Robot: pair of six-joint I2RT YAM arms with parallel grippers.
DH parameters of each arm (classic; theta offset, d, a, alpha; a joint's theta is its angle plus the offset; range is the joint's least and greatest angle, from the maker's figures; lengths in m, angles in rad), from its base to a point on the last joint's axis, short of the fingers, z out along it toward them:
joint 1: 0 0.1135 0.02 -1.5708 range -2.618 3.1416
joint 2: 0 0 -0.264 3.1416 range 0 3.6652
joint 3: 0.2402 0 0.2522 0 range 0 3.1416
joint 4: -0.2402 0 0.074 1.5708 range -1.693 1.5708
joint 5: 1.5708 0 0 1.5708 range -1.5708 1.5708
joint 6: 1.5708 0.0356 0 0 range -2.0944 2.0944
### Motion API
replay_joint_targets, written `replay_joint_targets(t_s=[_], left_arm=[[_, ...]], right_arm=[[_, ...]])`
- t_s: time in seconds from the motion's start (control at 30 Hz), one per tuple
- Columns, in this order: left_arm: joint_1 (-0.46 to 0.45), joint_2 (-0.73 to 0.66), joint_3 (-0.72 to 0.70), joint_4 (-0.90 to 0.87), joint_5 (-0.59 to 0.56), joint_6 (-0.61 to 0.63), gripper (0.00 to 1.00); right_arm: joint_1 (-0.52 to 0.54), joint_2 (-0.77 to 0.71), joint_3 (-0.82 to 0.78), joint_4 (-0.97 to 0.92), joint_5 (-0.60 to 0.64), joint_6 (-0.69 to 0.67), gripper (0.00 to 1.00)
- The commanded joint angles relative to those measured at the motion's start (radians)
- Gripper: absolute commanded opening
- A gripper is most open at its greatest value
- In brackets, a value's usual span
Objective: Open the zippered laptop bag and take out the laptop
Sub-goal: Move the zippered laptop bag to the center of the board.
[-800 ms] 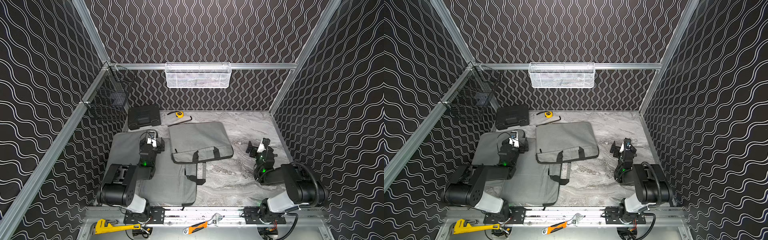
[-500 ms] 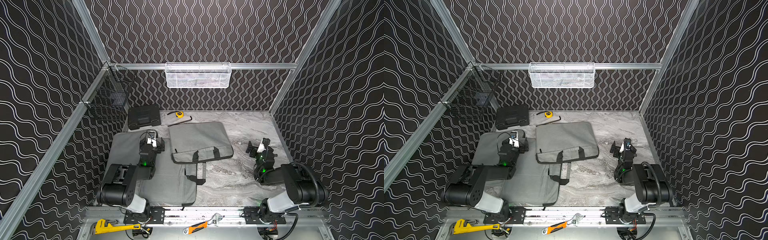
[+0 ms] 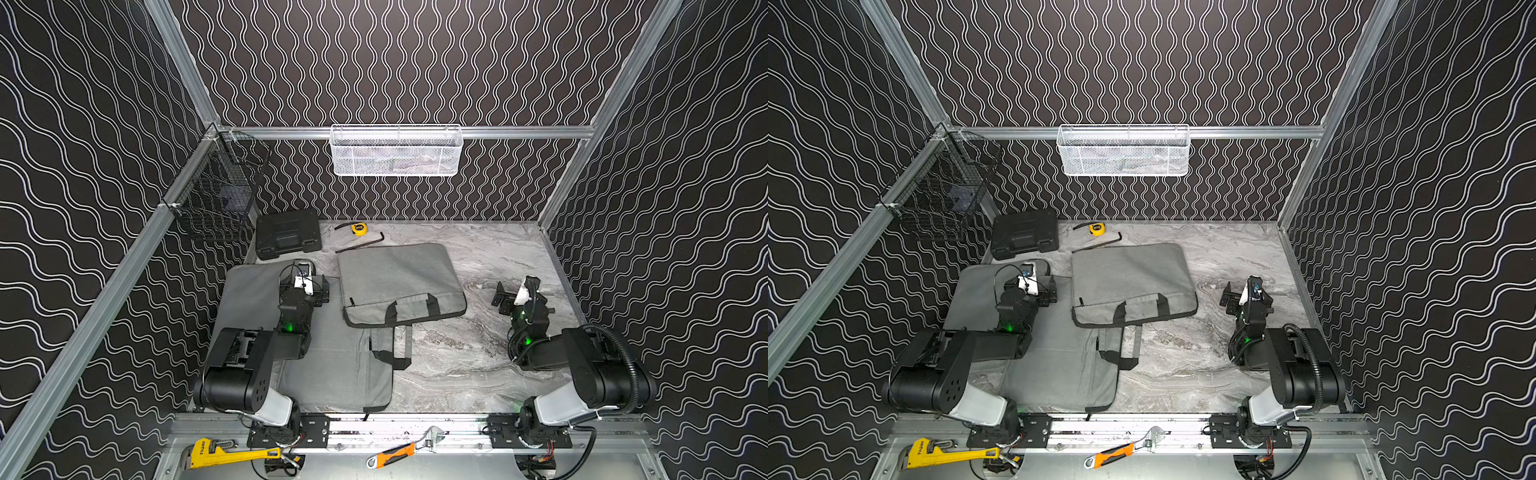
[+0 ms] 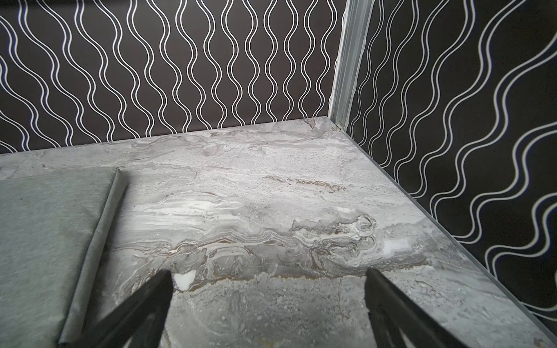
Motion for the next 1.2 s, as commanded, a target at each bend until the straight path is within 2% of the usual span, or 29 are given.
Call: replay_joint_targets(t_s=[0.0,0.53,0.73,0.83,0.9,1.0,1.1,1.17], left_arm=[[0.003,-0.004,0.004,0.019,0.002,-0.006,0.99],[0.003,-0.004,0.003,0.019,0.003,-0.006,0.99],[0.003,-0.004,0.005,0.015,0.008,-0.009,0.99],[0.003,-0.005,-0.008,0.038,-0.015,-0.013,0.99],[0.002,-0.019,-0.035,0.090,-0.058,-0.027,0.99],[0.000,-0.092,-0.057,0.065,-0.083,-0.034,0.99],[-0.020,-0.168,-0.042,-0.028,-0.102,-0.017,0.99],[-0.041,-0.218,-0.010,-0.121,-0.129,-0.004,0.99]], right_arm=[[-0.001,-0.001,0.005,0.023,-0.003,0.008,1.00],[-0.010,-0.002,0.012,0.005,-0.026,0.013,1.00],[-0.014,-0.026,0.004,-0.007,-0.101,-0.012,1.00],[-0.013,-0.071,-0.004,-0.015,-0.063,-0.007,1.00],[-0.014,-0.139,0.046,-0.182,-0.042,0.004,1.00],[-0.013,-0.216,0.235,-0.619,0.018,0.073,0.99],[-0.011,-0.223,0.398,-0.910,-0.032,0.164,1.00],[0.001,-0.218,0.460,-1.028,-0.086,0.220,0.99]])
